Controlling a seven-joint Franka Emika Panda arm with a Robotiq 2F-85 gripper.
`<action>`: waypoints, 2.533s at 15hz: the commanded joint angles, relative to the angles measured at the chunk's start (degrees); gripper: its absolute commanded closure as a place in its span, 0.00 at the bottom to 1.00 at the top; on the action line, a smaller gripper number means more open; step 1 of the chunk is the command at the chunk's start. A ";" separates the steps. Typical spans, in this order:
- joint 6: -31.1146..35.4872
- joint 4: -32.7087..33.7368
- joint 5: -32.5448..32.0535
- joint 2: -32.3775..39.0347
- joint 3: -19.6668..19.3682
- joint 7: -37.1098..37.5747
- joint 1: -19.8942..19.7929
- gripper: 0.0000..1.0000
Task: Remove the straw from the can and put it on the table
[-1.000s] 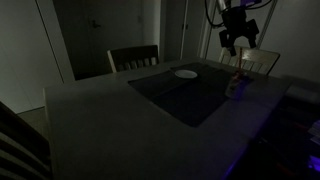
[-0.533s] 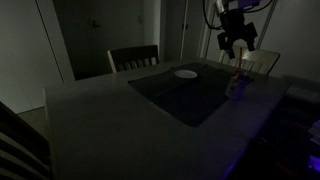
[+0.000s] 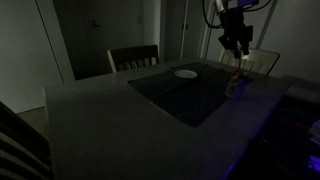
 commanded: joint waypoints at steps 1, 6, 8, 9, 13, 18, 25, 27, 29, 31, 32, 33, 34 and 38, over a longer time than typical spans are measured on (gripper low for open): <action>-0.97 2.16 0.49 1.58 0.18 -0.21 -0.13 0.89; -1.06 2.74 0.41 1.72 0.14 -0.18 -0.17 0.98; -1.21 2.81 0.24 1.66 0.13 -0.05 -0.16 0.98; -1.29 2.84 0.17 1.56 0.11 0.02 -0.17 0.98; -2.19 3.17 -0.13 0.94 -0.05 0.42 -0.28 0.98; -4.12 4.74 -0.42 0.32 -0.11 0.35 -0.33 0.98; -8.25 7.27 -0.08 -0.87 -0.17 0.91 -0.44 0.98; -9.79 7.71 0.12 -1.27 -0.18 1.38 -0.49 0.98; -11.00 8.15 0.38 -1.45 -0.18 1.83 -0.54 0.98; -11.88 8.65 0.45 -1.50 -0.17 2.18 -0.54 0.98; -12.19 8.86 0.46 -1.50 -0.16 2.35 -0.53 0.98; -12.34 9.04 0.56 -1.54 -0.16 2.33 -0.55 0.98; -12.58 9.26 0.58 -1.54 -0.15 2.34 -0.55 0.98; -13.00 10.06 0.55 -1.77 -0.12 2.25 -0.54 0.98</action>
